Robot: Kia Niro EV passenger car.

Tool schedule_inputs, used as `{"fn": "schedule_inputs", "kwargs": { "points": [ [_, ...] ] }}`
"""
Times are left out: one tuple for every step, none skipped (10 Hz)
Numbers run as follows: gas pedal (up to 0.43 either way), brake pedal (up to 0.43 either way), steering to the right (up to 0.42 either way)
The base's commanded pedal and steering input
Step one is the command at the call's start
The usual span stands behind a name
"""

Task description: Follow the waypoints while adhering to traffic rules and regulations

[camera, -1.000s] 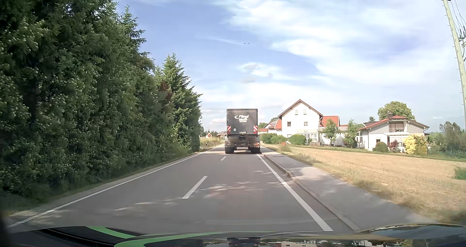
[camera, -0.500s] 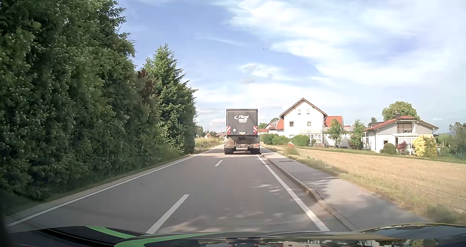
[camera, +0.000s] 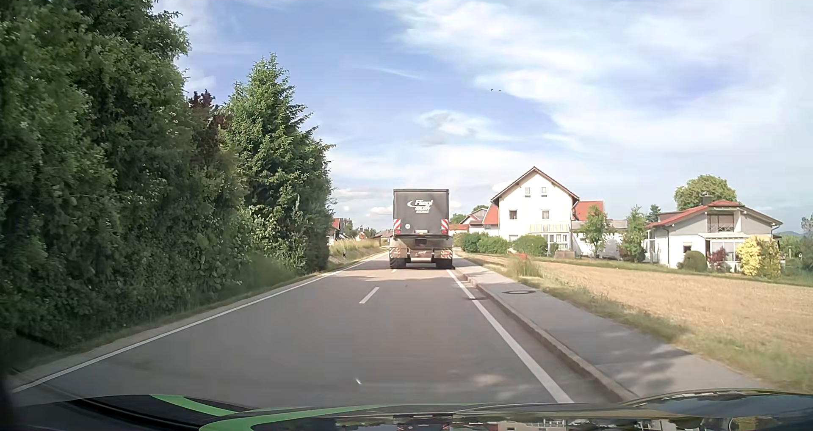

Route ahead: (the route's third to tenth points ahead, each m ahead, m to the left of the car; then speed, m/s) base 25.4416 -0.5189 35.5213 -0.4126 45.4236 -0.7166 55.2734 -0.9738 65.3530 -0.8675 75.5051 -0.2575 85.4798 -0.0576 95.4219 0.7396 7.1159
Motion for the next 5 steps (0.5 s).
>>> {"fn": "schedule_inputs", "kwargs": {
  "points": [
    [0.087, 0.000, 0.000],
    [0.087, 0.000, -0.002],
    [0.130, 0.000, -0.002],
    [0.130, 0.000, -0.002],
    [0.130, 0.000, -0.002]
  ]
}}
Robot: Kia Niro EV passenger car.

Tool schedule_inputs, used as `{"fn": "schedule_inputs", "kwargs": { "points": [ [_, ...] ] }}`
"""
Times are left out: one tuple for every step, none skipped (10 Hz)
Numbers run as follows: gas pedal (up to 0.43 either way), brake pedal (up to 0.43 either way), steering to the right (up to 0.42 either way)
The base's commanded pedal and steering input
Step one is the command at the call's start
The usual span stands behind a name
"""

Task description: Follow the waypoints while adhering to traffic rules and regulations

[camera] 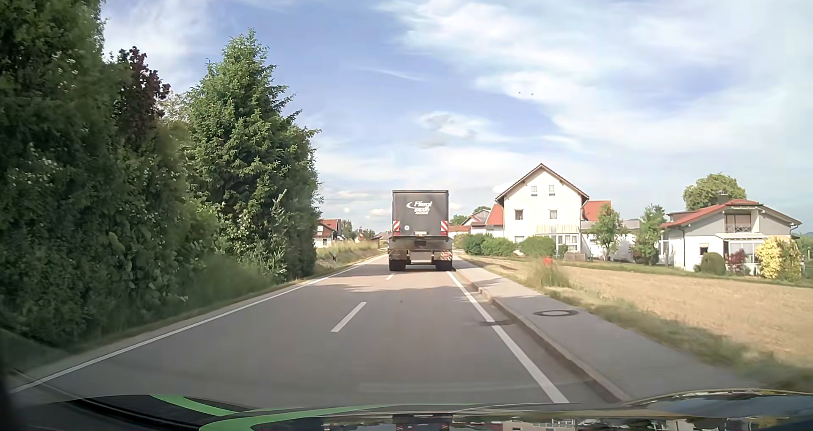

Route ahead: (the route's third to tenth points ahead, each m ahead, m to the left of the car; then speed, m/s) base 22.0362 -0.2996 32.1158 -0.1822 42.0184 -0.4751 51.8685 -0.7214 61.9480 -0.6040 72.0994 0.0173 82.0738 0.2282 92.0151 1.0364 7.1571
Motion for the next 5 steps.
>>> {"fn": "schedule_inputs", "kwargs": {
  "points": [
    [0.130, 0.000, -0.002],
    [0.130, 0.000, -0.002],
    [0.130, 0.000, -0.002],
    [0.130, 0.000, 0.000],
    [0.130, 0.000, 0.001]
  ]
}}
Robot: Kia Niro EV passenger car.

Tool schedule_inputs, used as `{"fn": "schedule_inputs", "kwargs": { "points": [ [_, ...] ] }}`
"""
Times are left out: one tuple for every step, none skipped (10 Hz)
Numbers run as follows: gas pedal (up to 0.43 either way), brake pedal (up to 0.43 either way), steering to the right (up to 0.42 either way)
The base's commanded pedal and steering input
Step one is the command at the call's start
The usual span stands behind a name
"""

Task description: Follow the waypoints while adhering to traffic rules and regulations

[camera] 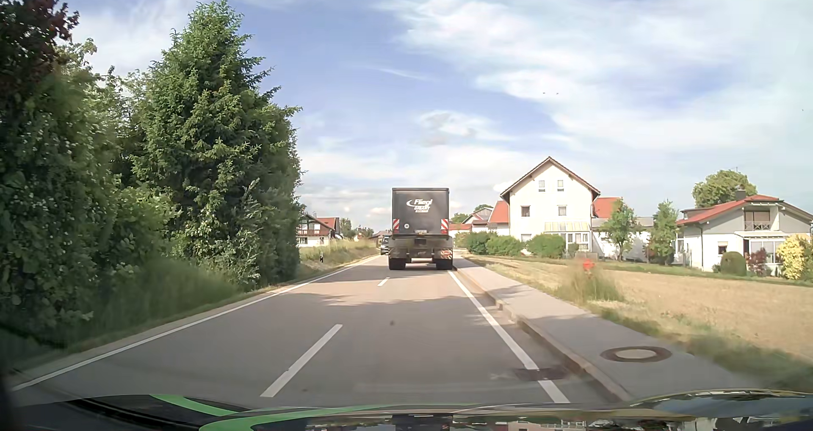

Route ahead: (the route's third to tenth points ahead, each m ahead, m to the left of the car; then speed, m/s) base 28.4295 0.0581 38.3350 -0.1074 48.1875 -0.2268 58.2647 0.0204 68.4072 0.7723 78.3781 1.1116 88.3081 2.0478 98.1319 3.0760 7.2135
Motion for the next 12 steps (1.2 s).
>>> {"fn": "schedule_inputs", "kwargs": {
  "points": [
    [0.130, 0.000, 0.002],
    [0.130, 0.000, 0.003],
    [0.118, 0.000, 0.003],
    [0.118, 0.000, 0.003],
    [0.118, 0.000, 0.002],
    [0.118, 0.000, 0.003],
    [0.118, 0.000, 0.002],
    [0.118, 0.000, 0.002],
    [0.110, 0.000, 0.001],
    [0.110, 0.000, 0.001],
    [0.110, 0.000, 0.000],
    [0.110, 0.000, -0.001]
  ]
}}
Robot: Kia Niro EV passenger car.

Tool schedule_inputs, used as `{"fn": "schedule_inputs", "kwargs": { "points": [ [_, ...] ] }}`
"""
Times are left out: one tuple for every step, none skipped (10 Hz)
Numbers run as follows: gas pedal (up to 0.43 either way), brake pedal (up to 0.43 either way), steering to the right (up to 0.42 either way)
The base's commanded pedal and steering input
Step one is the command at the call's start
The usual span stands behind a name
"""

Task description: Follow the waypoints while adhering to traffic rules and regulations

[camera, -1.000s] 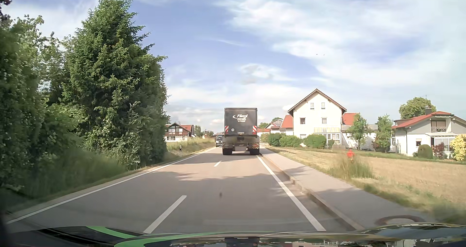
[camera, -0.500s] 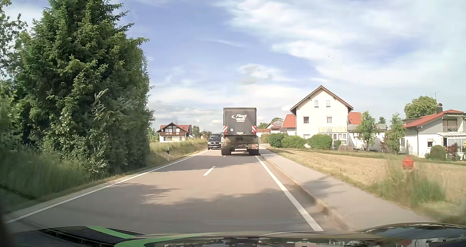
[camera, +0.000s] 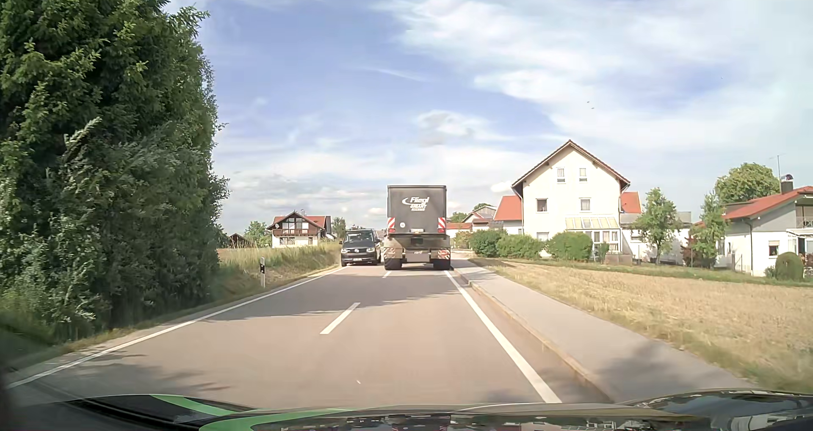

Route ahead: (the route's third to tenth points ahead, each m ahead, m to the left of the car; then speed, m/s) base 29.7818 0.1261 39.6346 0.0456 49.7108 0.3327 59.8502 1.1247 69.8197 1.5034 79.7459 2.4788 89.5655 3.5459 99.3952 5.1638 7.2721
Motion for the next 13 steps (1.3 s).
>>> {"fn": "schedule_inputs", "kwargs": {
  "points": [
    [0.110, 0.000, -0.001],
    [0.110, 0.000, -0.002],
    [0.110, 0.000, -0.004],
    [0.110, 0.000, -0.005],
    [0.110, 0.000, -0.005],
    [0.110, 0.000, -0.005],
    [0.110, 0.000, -0.006],
    [0.110, 0.000, -0.006],
    [0.118, 0.000, -0.007],
    [0.118, 0.000, -0.010],
    [0.118, 0.000, -0.010],
    [0.118, 0.000, -0.009],
    [0.110, 0.000, -0.005]
  ]
}}
